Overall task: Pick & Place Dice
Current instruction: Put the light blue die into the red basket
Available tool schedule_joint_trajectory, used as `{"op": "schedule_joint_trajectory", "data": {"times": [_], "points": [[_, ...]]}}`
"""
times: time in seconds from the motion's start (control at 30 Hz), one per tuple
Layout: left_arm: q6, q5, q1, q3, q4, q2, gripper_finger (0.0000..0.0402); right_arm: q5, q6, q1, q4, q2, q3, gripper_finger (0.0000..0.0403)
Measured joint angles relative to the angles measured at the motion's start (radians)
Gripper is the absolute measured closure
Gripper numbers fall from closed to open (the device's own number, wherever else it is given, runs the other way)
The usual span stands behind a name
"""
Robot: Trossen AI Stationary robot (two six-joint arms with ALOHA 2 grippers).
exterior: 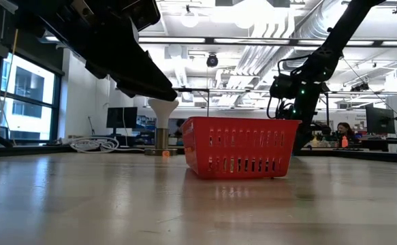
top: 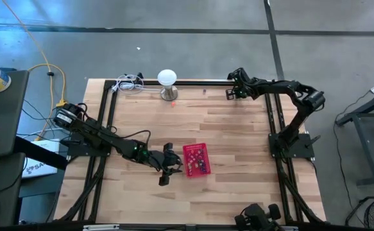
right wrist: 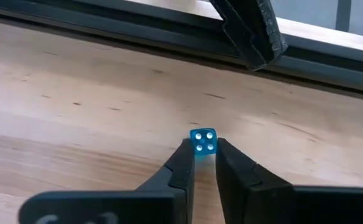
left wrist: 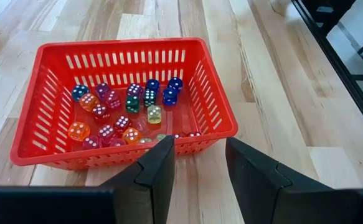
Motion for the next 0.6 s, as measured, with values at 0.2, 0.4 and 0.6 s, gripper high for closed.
{"op": "schedule_joint_trajectory", "data": {"times": [0.2,0.4,0.6], "points": [[0.0,-0.002,0.0,0.0,0.0,0.0,0.0263,0.039,-0.023,0.0,-0.005,0.0,0.0,0.0371],[0.0,-0.003,0.0,0.0,-0.001,0.0,0.0263,0.042,-0.065,0.026,-0.02,0.0,0.0,0.0372],[0.0,-0.003,0.0,0.0,-0.001,0.0,0.0263,0.053,-0.131,0.105,-0.066,-0.01,0.0,0.0372]]}}
